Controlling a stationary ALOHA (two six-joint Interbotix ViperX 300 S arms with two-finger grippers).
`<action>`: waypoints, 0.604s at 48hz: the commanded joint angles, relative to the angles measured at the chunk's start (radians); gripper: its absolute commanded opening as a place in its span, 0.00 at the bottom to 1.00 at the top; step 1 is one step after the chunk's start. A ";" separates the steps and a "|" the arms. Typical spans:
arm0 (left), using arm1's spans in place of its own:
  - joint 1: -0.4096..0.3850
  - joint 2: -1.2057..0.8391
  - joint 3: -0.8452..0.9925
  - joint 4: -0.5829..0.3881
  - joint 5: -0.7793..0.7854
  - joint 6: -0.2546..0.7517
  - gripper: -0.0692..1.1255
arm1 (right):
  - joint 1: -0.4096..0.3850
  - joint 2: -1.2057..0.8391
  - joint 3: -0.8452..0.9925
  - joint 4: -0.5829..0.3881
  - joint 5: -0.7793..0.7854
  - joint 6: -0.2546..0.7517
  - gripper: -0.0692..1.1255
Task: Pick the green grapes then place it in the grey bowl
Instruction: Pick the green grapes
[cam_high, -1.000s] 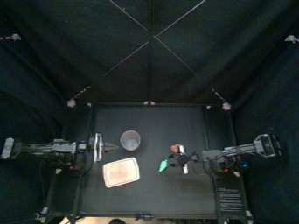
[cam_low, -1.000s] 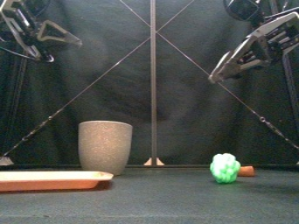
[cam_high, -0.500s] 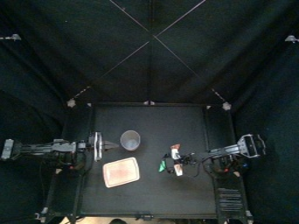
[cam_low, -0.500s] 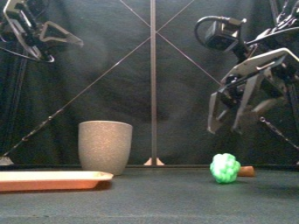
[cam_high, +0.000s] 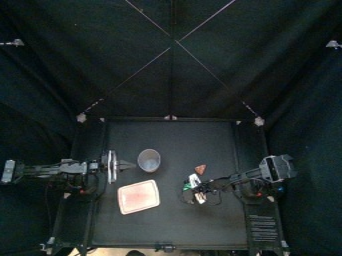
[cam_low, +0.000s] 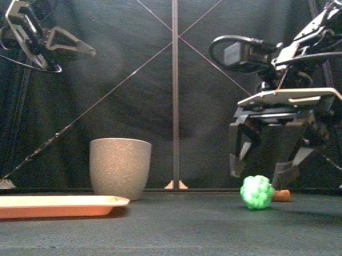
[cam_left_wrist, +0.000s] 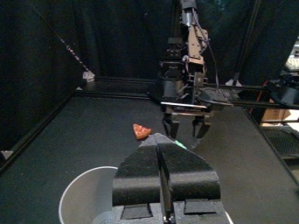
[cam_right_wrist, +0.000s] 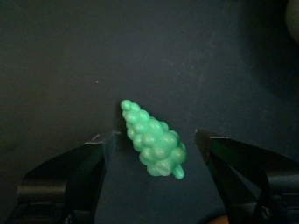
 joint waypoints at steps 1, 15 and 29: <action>0.003 0.005 -0.008 0.005 -0.009 0.000 0.23 | -0.020 0.029 -0.029 0.000 -0.008 0.002 0.92; 0.000 0.005 -0.009 0.005 -0.009 -0.002 0.23 | -0.021 0.081 -0.060 0.026 -0.008 0.011 0.91; 0.000 0.005 -0.012 0.006 -0.009 0.000 0.31 | -0.015 0.072 -0.066 0.081 0.008 0.011 0.74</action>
